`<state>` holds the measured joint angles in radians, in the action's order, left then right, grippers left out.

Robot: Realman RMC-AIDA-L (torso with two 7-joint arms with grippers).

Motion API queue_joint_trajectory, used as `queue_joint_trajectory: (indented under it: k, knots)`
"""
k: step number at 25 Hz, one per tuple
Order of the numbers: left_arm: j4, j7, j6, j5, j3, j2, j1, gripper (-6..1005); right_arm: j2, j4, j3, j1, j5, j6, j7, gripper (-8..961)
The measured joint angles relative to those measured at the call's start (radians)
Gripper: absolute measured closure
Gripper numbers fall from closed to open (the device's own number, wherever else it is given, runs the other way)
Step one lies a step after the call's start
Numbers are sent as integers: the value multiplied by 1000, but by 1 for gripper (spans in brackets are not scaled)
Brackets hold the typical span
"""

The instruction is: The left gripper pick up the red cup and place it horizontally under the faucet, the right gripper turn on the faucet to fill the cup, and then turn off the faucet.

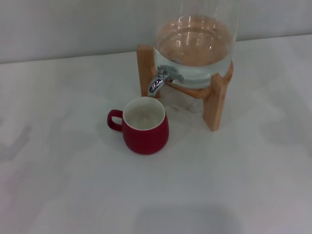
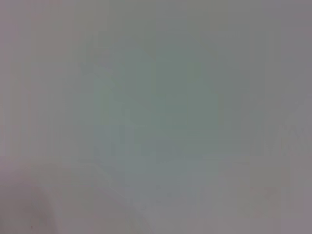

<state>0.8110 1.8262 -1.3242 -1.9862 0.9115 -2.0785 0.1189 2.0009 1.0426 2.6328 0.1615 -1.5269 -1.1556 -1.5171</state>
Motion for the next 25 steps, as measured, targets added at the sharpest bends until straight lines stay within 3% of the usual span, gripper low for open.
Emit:
queue_joint_trajectory:
  k: [8,25]
  knots:
    - [-1,114,-84,-15,-5,-4,-20,110,-1,-1,2,-7,11,2,-3,232]
    - [-63,121,-73,-10,-7,-3,-25,112,-1,-14,1,-9,10,8,-38,231]
